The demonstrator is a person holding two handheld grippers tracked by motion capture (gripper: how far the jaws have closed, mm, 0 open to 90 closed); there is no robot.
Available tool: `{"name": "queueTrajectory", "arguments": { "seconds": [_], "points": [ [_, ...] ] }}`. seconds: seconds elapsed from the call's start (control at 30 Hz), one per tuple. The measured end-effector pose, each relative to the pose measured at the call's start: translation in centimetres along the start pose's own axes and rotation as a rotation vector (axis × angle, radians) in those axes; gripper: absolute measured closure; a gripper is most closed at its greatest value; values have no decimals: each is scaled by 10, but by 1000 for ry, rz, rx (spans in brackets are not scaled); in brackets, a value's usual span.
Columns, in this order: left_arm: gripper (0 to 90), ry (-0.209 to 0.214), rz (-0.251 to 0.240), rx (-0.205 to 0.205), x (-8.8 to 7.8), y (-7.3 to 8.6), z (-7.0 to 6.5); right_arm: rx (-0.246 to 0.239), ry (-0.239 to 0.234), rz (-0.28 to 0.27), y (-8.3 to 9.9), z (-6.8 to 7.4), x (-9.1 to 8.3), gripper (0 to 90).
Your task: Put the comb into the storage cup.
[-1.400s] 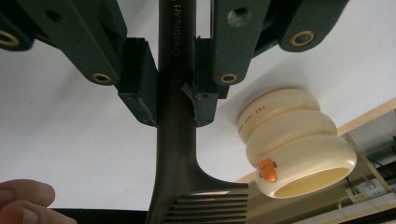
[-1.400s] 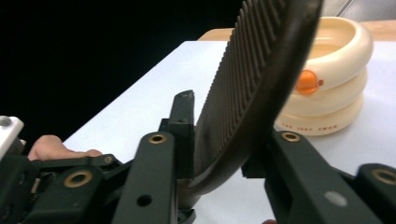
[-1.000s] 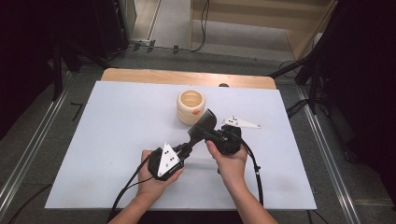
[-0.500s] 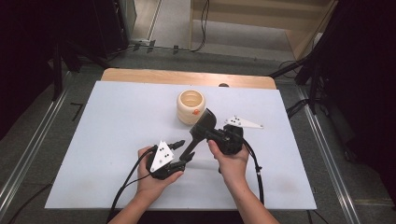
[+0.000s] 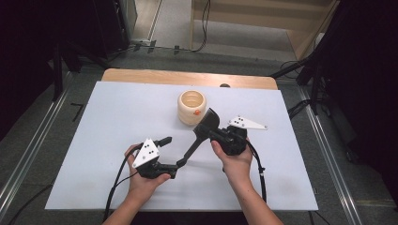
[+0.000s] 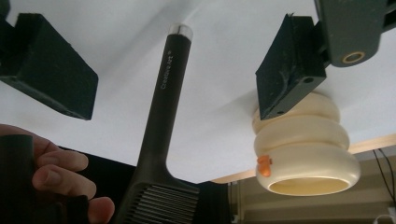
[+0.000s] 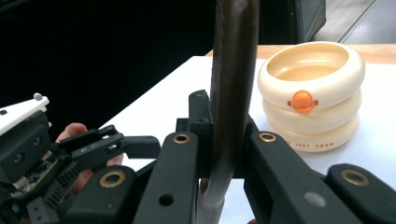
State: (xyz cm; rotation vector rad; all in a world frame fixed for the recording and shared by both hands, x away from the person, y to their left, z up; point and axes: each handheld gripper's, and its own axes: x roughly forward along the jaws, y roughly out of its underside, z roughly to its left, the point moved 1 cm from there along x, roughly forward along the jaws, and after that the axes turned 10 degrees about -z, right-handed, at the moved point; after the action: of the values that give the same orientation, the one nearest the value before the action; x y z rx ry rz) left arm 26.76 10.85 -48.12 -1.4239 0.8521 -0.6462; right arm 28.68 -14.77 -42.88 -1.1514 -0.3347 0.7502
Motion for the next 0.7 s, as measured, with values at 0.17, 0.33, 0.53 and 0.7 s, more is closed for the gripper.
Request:
{"name": "queueTrajectory", "arguments": {
  "seconds": [0.17, 0.33, 0.53, 0.7],
  "points": [
    [0, -34, -12, -18, -11, 0, 9, -20, 4, -5, -1, -1, -1, 833],
    [0, -44, -20, -22, -23, 0, 17, -29, 7, -13, -3, -2, -1, 834],
    [0, -82, -25, -18, -41, 1, 29, -52, 13, -21, -6, -3, -3, 834],
    [0, -111, -30, -20, -56, 3, 38, -62, 16, -26, -8, -4, -4, 834]
  ]
}}
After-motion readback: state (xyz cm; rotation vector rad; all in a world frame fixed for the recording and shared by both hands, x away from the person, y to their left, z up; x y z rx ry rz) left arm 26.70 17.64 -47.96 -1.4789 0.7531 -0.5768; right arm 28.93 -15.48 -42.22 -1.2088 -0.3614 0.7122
